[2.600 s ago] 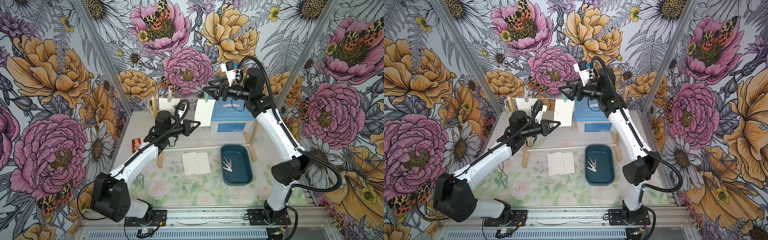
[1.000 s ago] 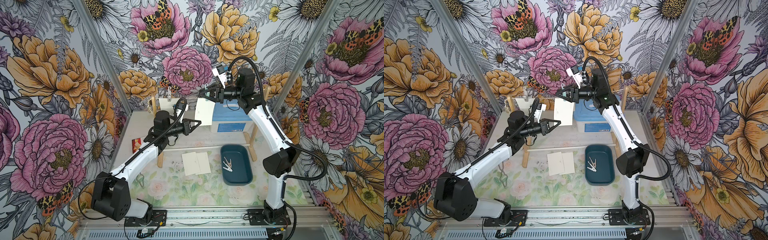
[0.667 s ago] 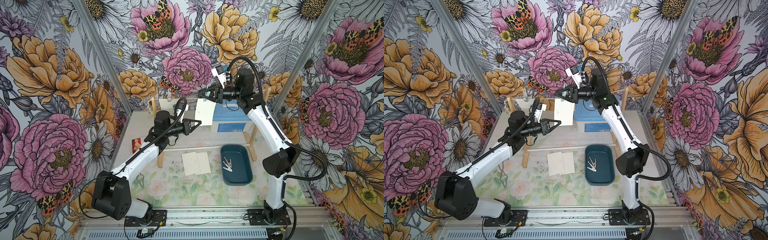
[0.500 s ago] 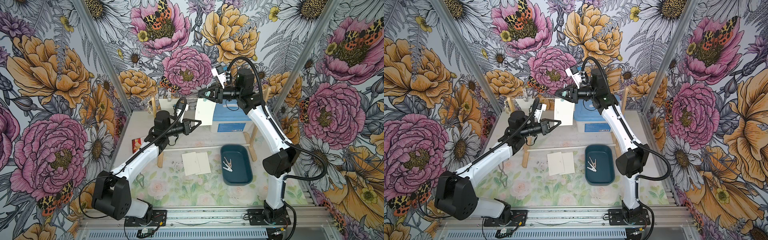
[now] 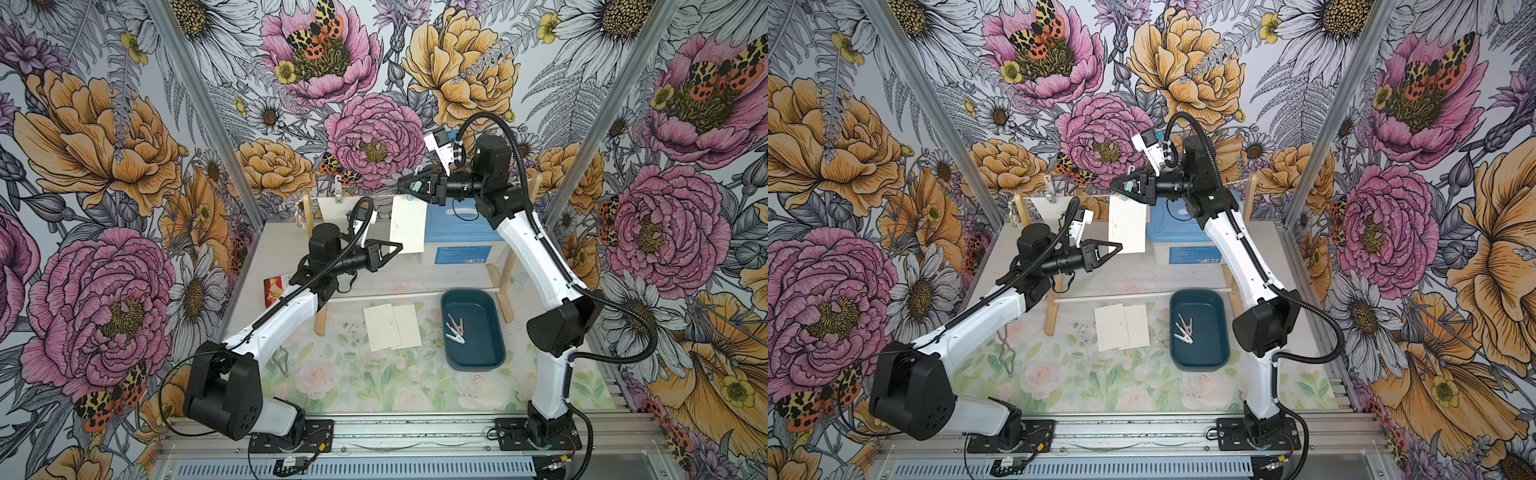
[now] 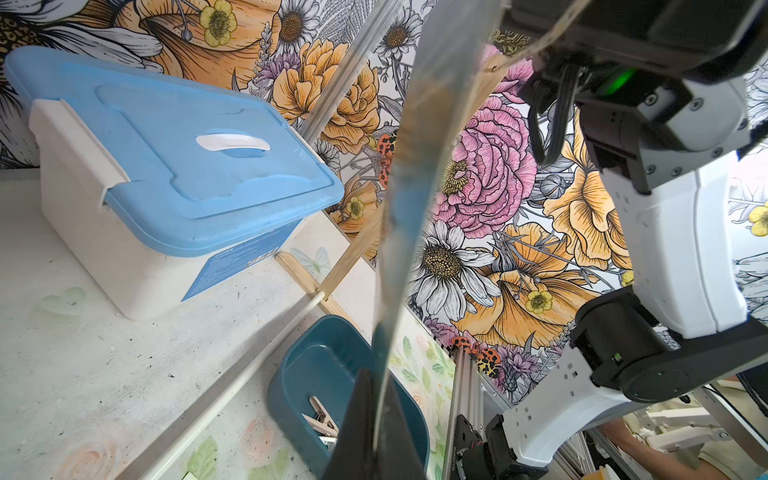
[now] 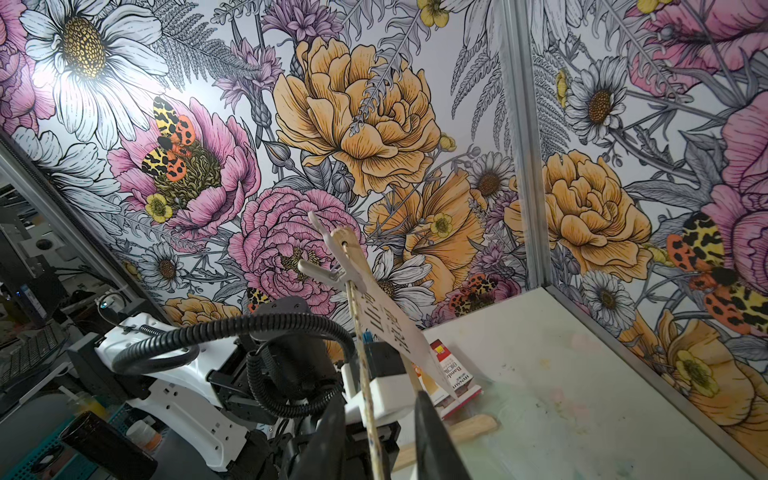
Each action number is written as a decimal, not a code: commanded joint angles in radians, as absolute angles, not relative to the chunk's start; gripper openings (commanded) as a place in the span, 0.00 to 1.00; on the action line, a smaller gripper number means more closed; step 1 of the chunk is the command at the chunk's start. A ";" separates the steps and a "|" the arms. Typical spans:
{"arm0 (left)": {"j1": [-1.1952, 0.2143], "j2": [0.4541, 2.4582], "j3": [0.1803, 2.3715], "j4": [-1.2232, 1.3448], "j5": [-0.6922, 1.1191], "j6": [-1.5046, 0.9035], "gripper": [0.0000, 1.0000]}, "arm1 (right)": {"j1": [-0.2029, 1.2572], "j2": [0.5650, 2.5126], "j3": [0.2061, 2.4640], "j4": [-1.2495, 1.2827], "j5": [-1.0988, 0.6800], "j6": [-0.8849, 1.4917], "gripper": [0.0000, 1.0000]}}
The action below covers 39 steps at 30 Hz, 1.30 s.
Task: Remove the postcards from the strings
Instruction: Remove the clamp from the clothesline.
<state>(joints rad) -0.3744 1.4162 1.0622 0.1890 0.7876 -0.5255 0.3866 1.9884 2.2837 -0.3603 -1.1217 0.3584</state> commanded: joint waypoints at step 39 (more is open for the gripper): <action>-0.466 1.340 0.793 0.311 0.703 -0.584 0.00 | 0.368 1.798 2.161 -0.350 -0.746 0.306 0.03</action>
